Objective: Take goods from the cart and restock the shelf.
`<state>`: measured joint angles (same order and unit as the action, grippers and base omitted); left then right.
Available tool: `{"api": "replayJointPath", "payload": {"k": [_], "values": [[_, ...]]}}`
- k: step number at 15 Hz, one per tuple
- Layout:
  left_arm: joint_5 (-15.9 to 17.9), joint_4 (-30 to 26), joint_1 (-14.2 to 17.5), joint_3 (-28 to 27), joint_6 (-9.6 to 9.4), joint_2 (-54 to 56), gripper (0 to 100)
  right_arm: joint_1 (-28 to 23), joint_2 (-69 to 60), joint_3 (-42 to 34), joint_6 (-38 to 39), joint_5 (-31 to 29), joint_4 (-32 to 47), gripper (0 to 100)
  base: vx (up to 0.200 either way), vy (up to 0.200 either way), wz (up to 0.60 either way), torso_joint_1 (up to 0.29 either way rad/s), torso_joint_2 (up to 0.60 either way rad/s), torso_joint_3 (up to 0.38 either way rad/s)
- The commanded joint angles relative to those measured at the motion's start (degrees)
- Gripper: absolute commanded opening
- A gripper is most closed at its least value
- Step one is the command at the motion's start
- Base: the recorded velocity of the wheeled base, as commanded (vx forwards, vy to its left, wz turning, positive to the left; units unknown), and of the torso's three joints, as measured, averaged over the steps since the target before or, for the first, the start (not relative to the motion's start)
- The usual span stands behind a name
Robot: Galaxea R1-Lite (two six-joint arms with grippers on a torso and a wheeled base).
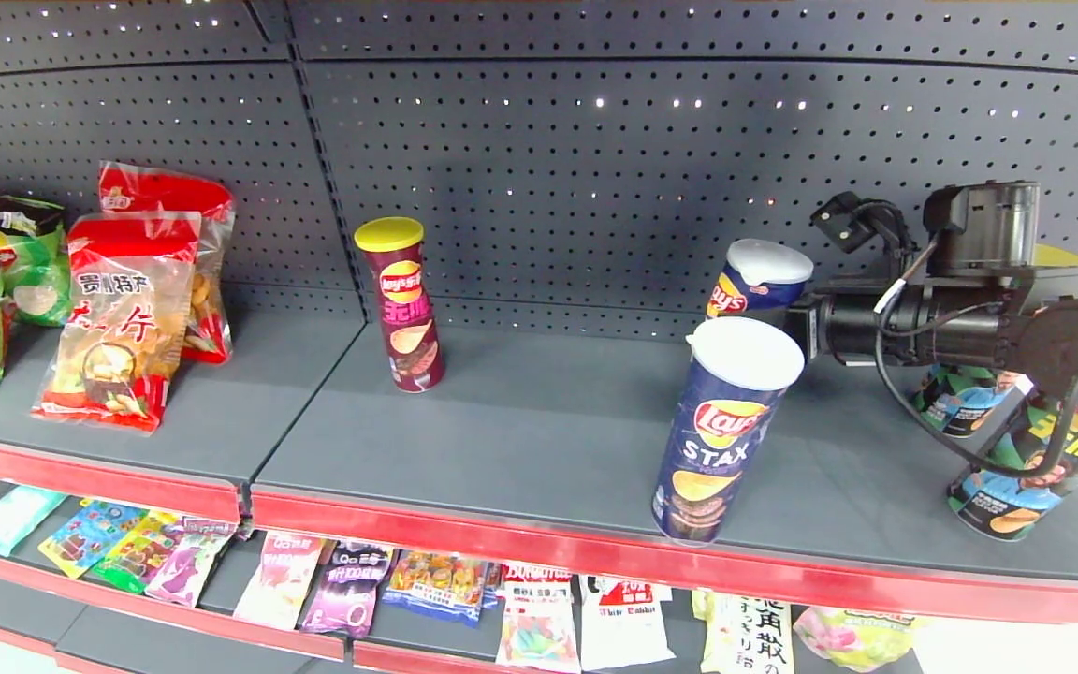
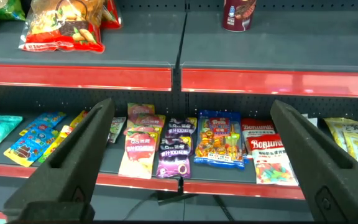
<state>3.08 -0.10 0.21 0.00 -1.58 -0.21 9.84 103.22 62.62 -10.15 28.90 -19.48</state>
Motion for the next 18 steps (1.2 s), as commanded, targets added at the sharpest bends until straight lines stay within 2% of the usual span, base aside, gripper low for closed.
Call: {"api": "replayJointPath", "payload": {"k": [1, 5, 18], "values": [[-0.01, 0.01, -0.03, 0.00, 0.00, -0.06, 100, 0.09, 0.05, 0.22, -0.04, 0.10, -0.03, 0, 0.000, 0.000, 0.00, 0.000, 0.00, 0.000], [-0.01, 0.01, 0.06, 0.00, 0.00, -0.06, 100, 0.36, 0.14, -0.04, -0.13, 1.68, -0.56, 0, 0.000, 0.000, 0.00, 0.000, 0.00, 0.000], [-0.01, 0.01, -0.03, 0.00, 0.00, 0.03, 100, 1.15, -0.39, -1.89, -1.53, 1.68, -0.56, 0, 0.000, 0.000, 0.00, 0.000, 0.00, 0.000]]}}
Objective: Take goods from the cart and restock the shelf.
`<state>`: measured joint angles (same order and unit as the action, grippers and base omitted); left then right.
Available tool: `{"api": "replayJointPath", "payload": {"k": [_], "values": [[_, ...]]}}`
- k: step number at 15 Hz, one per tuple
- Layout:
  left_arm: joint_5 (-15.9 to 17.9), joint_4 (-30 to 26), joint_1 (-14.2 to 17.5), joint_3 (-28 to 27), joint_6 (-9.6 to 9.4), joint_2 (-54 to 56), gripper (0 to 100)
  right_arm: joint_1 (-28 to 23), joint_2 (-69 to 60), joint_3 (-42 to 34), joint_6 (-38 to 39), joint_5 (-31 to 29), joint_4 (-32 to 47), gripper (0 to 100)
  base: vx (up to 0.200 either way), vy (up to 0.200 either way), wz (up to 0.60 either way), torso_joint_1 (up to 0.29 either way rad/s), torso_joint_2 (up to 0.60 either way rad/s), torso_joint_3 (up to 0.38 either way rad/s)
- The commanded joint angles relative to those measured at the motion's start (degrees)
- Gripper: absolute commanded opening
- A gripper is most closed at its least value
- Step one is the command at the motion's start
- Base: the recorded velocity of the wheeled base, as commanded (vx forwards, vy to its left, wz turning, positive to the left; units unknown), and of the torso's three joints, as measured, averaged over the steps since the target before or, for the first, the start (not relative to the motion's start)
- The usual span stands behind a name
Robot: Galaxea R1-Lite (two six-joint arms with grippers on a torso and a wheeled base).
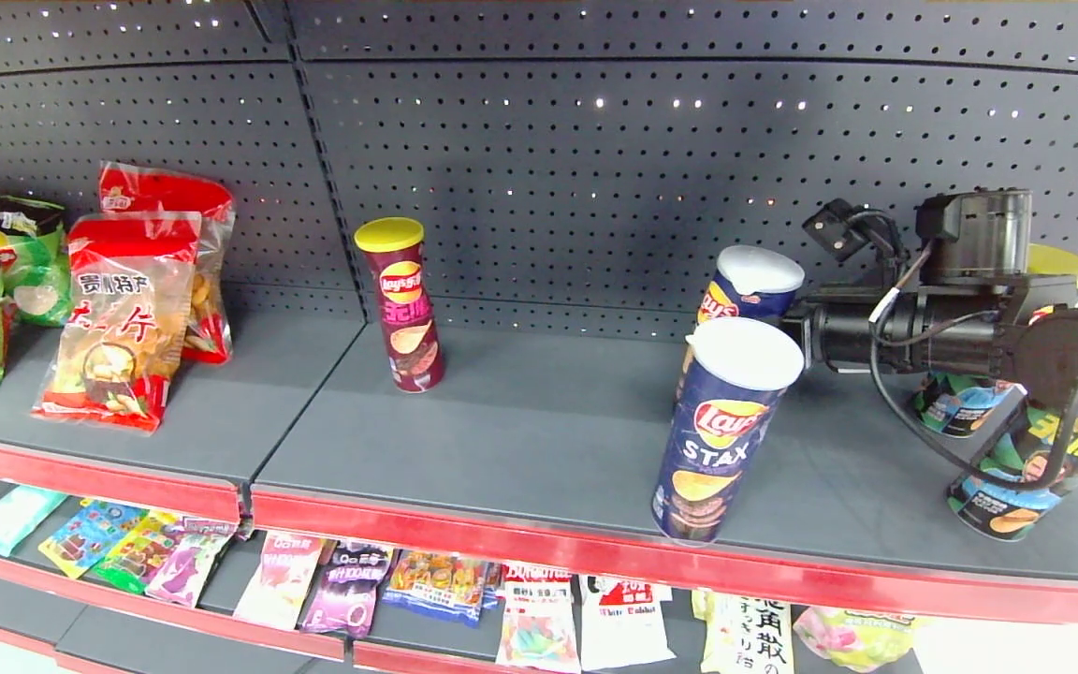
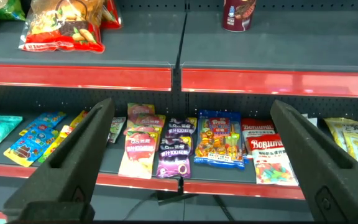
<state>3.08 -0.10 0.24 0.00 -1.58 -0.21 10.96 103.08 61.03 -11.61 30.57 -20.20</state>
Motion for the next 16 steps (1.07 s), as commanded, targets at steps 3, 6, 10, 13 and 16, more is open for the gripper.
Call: {"api": "replayJointPath", "payload": {"k": [3, 6, 10, 13, 16], "values": [[-0.01, 0.01, -0.07, 0.00, 0.00, 0.03, 100, 0.11, -0.25, -0.56, -0.35, 0.01, 0.16, 100, 0.000, 0.000, 0.00, 0.000, 0.00, 0.000], [-0.01, 0.01, -0.07, 0.00, 0.00, -0.06, 100, 0.11, -0.43, -0.47, -0.35, -0.08, 0.16, 100, 0.000, 0.000, 0.00, 0.000, 0.00, 0.000], [-0.01, 0.01, 0.02, 0.00, 0.00, 0.03, 100, 0.03, -2.98, -1.96, -0.26, -0.52, -0.02, 100, 0.000, 0.000, 0.00, 0.000, 0.00, 0.000], [-0.01, 0.01, 0.02, 0.00, 0.00, 0.03, 100, -0.15, -7.99, -6.62, 0.00, -1.75, -0.10, 100, 0.000, 0.000, 0.00, 0.000, 0.00, 0.000], [-0.01, 0.01, -0.07, 0.00, -0.09, -0.06, 100, -0.15, -11.24, -9.26, 0.09, -2.98, -0.10, 100, 0.000, 0.000, 0.00, 0.000, 0.00, 0.000]]}}
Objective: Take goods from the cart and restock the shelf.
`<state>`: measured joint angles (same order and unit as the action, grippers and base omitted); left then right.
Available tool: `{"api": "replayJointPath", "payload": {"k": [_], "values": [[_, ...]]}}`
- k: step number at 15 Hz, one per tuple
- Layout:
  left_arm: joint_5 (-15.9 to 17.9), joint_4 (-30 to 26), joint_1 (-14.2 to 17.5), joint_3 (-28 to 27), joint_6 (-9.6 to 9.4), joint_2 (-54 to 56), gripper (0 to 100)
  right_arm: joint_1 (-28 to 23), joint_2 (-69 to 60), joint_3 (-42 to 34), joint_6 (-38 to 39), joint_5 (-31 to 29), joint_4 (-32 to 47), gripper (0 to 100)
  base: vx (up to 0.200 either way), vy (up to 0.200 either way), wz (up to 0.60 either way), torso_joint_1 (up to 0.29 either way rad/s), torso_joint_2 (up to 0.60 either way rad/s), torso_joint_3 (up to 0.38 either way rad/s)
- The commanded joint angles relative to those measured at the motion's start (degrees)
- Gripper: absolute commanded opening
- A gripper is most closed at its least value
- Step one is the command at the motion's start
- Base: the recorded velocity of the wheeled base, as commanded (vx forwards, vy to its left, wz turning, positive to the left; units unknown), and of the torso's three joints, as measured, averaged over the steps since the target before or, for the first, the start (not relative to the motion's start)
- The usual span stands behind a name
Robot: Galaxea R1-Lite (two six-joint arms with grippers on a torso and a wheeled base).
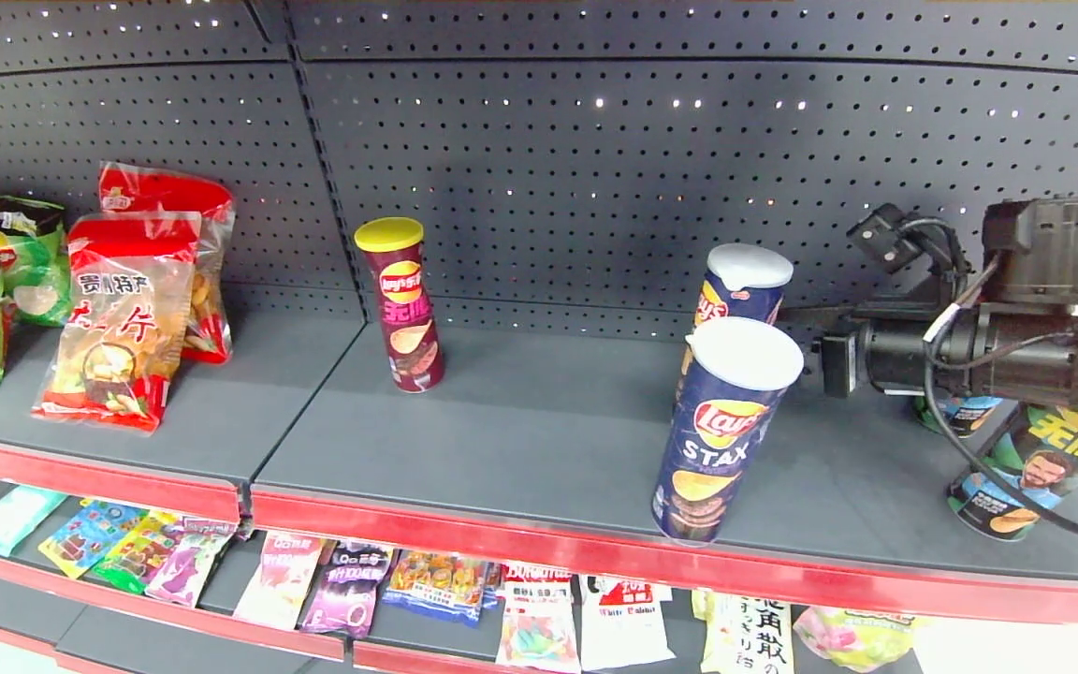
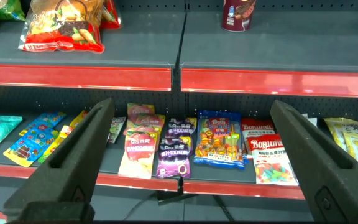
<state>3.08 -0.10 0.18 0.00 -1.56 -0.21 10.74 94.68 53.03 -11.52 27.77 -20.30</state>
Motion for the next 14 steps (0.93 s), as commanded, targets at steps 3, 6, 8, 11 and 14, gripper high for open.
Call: {"api": "replayJointPath", "payload": {"k": [3, 6, 8, 11, 14], "values": [[-0.01, 0.01, -0.01, 0.00, -0.02, -0.06, 100, 0.33, -5.65, -4.95, 0.18, -2.72, -0.01, 100, 0.000, 0.000, 0.00, 0.000, 0.00, 0.000], [-0.01, 0.01, 0.08, 0.00, -0.02, -0.06, 100, 0.07, -7.06, -6.01, 0.97, -3.86, -0.01, 100, 0.000, 0.000, 0.00, 0.000, 0.00, 0.000], [-0.01, 0.01, -0.01, 0.00, -0.02, -0.06, 100, 0.16, -7.58, -6.18, 0.89, -4.83, -0.01, 100, 0.000, 0.000, 0.00, 0.000, 0.00, 0.000], [-0.01, 0.01, -0.01, 0.00, -0.02, 0.03, 100, 0.33, -8.46, -9.35, 0.80, -5.01, 0.17, 100, 0.000, 0.000, 0.00, 0.000, 0.00, 0.000], [-0.01, 0.01, -0.01, 0.00, -0.02, 0.03, 100, 0.16, -10.13, -13.65, 0.80, -5.89, 0.43, 100, 0.000, 0.000, 0.00, 0.000, 0.00, 0.000]]}}
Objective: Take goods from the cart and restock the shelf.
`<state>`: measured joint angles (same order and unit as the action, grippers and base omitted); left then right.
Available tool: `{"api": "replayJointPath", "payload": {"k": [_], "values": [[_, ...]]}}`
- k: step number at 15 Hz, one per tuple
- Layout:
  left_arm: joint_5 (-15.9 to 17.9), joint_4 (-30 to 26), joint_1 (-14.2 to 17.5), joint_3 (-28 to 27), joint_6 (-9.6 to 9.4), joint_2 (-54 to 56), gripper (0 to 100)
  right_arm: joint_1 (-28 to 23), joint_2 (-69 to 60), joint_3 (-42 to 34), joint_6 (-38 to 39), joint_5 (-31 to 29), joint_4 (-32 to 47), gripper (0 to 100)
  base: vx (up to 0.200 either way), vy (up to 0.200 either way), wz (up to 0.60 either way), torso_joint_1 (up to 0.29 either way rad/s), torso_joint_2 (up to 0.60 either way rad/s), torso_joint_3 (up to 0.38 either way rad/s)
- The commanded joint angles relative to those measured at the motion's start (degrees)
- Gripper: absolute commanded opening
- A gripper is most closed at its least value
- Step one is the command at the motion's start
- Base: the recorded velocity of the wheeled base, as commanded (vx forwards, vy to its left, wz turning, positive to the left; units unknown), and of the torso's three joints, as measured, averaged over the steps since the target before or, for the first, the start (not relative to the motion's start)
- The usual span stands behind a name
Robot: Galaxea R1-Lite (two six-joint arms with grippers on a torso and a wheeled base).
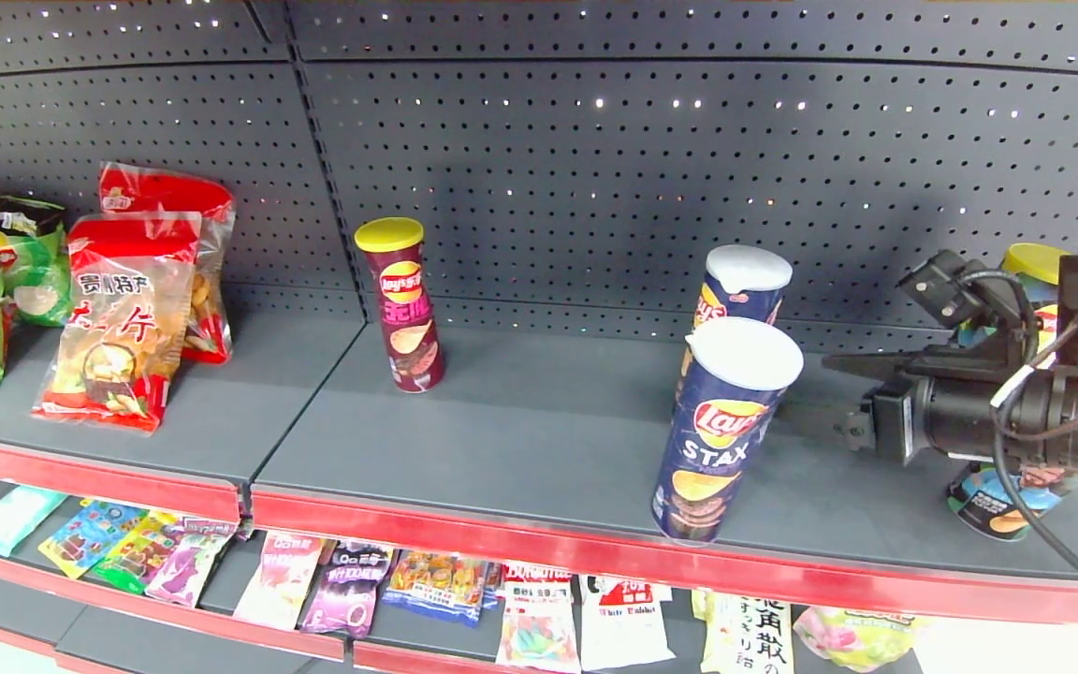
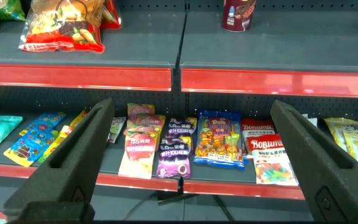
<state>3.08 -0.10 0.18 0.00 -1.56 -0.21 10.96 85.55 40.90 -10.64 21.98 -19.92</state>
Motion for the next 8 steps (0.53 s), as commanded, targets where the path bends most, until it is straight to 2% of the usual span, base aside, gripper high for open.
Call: {"api": "replayJointPath", "payload": {"k": [1, 8], "values": [[-0.01, 0.01, -0.01, 0.00, -0.02, -0.06, 100, -0.15, -1.18, -2.05, 0.01, -0.71, 0.06, 100, 0.000, 0.000, 0.00, 0.000, 0.00, 0.000], [-0.01, 0.01, -0.01, 0.00, -0.02, 0.03, 100, -0.32, -3.38, -6.45, -0.26, -0.53, 0.32, 100, 0.000, 0.000, 0.00, 0.000, 0.00, 0.000]]}}
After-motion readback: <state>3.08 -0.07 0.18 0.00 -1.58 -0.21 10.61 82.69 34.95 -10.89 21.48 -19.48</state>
